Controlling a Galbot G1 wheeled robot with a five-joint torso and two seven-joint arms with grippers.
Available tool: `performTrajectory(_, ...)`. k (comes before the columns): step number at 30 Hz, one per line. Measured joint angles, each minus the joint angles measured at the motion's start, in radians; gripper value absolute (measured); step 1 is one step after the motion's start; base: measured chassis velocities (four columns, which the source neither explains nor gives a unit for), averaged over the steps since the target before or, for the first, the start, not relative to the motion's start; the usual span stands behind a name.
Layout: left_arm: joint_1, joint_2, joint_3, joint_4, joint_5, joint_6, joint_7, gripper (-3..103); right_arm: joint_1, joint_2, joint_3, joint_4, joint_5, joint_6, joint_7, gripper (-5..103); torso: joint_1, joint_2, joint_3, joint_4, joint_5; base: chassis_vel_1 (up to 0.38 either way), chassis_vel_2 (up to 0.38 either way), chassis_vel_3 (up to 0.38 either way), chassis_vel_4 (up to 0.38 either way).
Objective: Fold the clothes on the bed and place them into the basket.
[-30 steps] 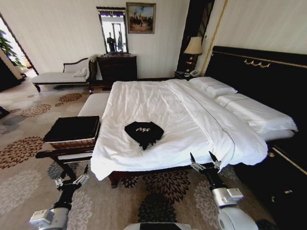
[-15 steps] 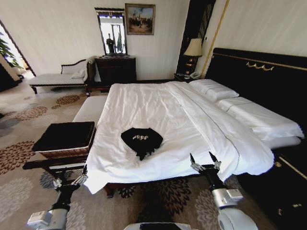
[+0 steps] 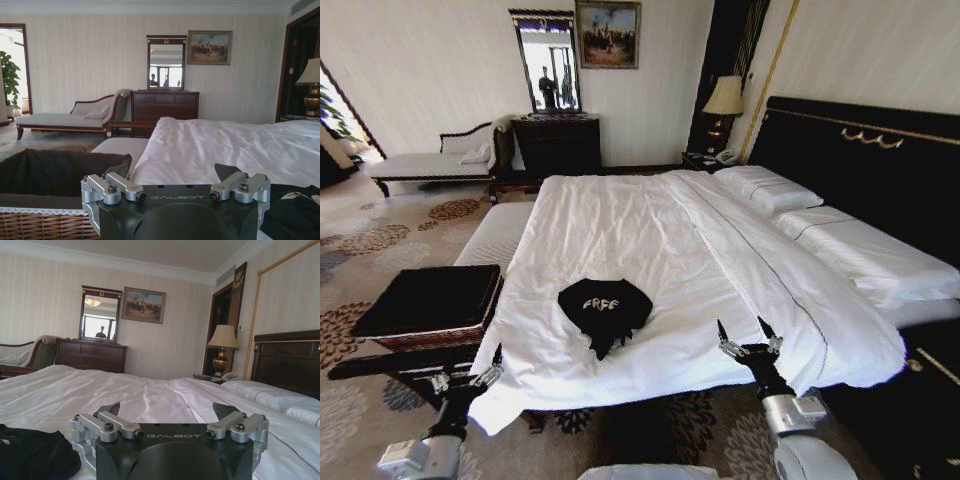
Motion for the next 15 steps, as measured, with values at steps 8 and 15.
performTrajectory(8,0.001,0.0,0.0,0.002,0.0,0.0,0.0,99,0.0,0.002,-0.004,-0.001,0.01,0.001,0.002,100,0.0,0.0,0.0,0.0002,0.0006,-0.074,0.076,0.075,-0.067)
performTrajectory(15,0.001,0.0,0.001,0.005,0.001,0.0,0.0,99,0.001,0.004,-0.009,-0.008,0.009,-0.001,0.016,100,0.0,0.0,0.0,0.0001,0.0005,-0.126,0.114,0.124,-0.113)
